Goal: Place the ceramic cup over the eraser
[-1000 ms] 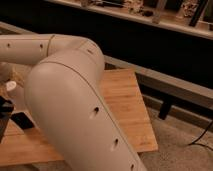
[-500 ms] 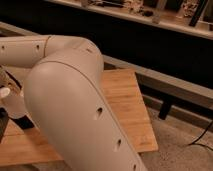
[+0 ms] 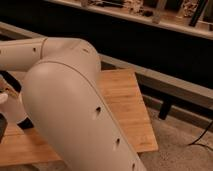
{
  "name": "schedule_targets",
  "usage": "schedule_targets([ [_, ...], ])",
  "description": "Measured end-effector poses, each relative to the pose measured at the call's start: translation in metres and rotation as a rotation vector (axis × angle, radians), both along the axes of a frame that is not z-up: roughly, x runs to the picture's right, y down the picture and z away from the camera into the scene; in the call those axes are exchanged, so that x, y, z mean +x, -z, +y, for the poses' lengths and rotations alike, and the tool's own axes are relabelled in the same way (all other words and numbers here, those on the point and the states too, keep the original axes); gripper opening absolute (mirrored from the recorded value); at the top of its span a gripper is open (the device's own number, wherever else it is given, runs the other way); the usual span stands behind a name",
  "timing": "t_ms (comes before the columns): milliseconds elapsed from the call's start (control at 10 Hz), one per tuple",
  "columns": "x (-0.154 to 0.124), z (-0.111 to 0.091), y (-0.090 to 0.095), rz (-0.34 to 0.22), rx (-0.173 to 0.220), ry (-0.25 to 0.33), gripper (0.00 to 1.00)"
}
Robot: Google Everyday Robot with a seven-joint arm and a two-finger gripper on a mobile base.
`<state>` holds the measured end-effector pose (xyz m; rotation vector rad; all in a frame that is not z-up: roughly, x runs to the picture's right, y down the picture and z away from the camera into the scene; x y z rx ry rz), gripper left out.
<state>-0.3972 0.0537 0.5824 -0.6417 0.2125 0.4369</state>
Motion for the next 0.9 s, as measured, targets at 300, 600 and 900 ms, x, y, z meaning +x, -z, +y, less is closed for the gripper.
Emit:
schedule_targets([
  [300, -0.004, 0.01, -0.003, -0.009, -0.018, 0.021, 0.0],
  [600, -0.012, 0.014, -0.008, -0.04, -0.03, 0.03, 0.0],
  [900, -0.016, 0.016, -0.018, -0.063, -0.027, 0.043, 0.0],
])
